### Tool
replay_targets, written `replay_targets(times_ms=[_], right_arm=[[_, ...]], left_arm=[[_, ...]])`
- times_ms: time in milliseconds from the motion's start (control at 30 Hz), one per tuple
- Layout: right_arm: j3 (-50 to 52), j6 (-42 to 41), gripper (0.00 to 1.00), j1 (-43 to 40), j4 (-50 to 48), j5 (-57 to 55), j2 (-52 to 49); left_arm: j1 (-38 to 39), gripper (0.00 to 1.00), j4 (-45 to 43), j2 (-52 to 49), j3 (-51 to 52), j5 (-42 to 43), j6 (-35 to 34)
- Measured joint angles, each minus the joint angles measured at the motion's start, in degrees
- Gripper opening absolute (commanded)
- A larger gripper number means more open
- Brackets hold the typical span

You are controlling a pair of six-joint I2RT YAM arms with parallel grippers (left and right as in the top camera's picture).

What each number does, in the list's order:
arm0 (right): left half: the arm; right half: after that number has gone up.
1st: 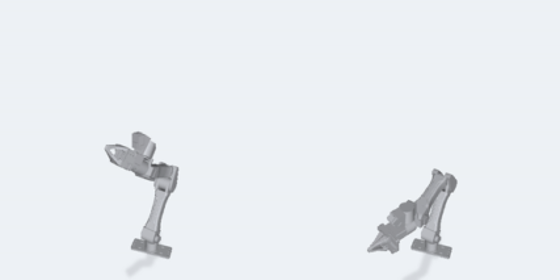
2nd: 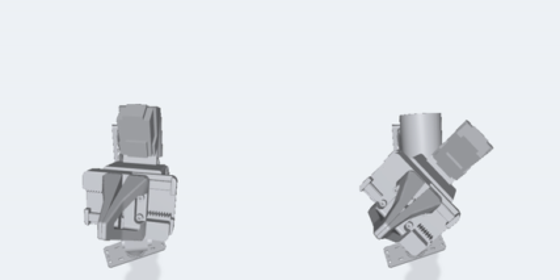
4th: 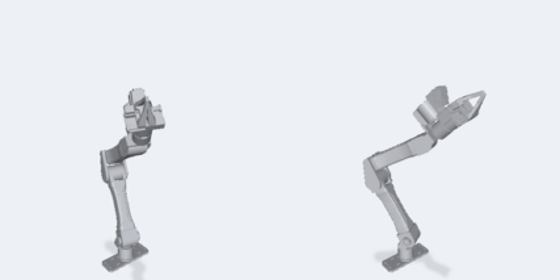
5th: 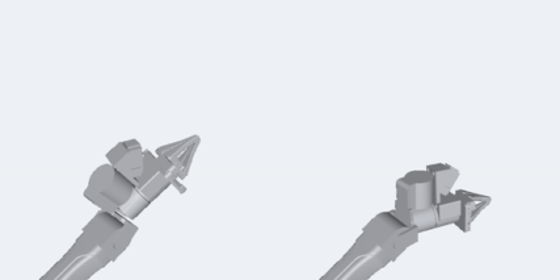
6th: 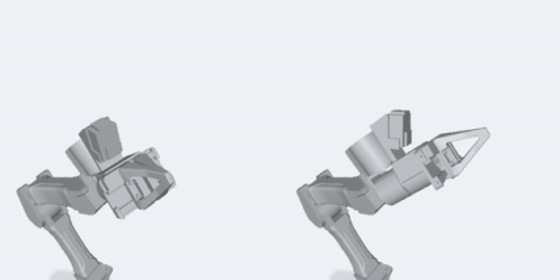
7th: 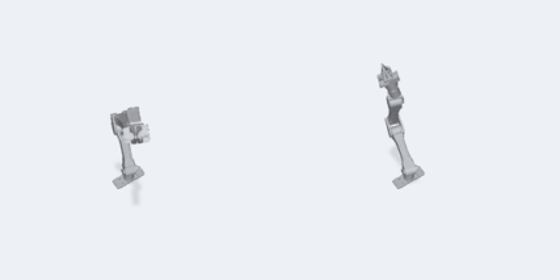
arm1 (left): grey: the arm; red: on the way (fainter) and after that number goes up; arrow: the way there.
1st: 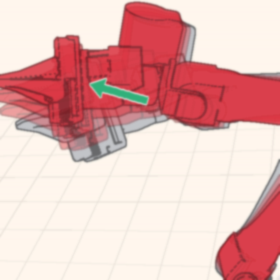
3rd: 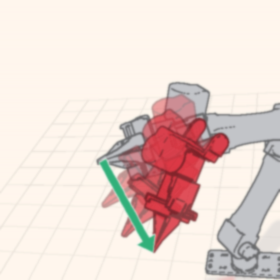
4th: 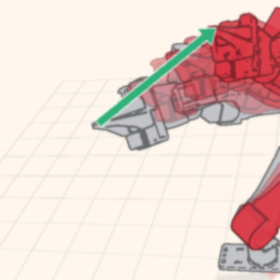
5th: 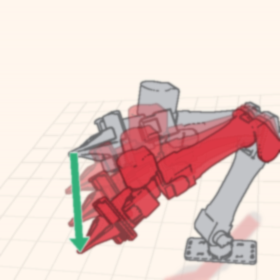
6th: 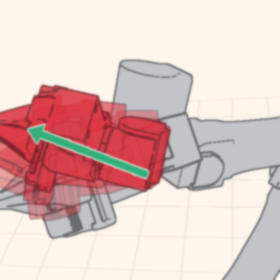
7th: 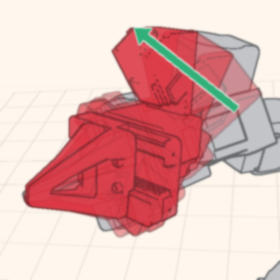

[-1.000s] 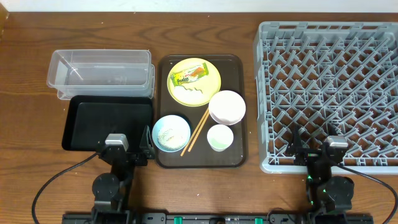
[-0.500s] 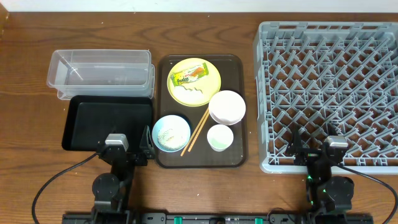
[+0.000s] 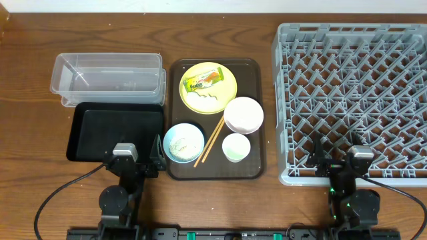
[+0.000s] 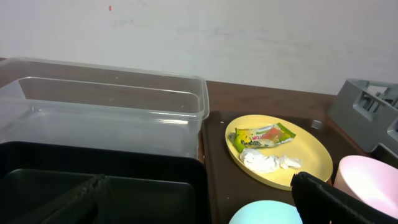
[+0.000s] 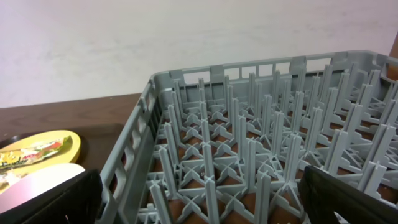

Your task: Sort waste into correct bins and load items into the dishwasher rack

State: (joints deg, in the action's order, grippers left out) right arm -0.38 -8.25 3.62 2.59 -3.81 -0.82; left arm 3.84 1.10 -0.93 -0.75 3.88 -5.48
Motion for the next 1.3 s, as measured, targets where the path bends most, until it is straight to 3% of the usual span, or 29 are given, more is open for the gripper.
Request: replay_targets(times_ms=[300,467,667,1033,1300], right_arm=[[-0.72,0.0,0.99,0.0,-0.24,0.35,-0.13],[-5.73,0.0,0.99,0.0,1.09,0.37,-4.39],[-16.96,-0.02,0.99,0.0,6.19,0.37,-18.32],[-41.66,0.09,0.99,0.0,23.67,2.6,-50.71],[-46.82,1.16,0.99,0.0,25.07,4.55,-60.52]], left_arm=[[0.0,0.95,1.4,-0.74,-0.96,0.02,-1.18],[0.0,0.94,3.69,-6.1,-2.75,0.24,-3.32],[0.0,0.95,11.41,-19.8,-12.92,0.26,-5.05],[0.0,0.94,37.51,-49.77,-41.48,1.4,-5.22],[0.0,0.94,47.91,-60.52,-48.41,3.39,-5.25]])
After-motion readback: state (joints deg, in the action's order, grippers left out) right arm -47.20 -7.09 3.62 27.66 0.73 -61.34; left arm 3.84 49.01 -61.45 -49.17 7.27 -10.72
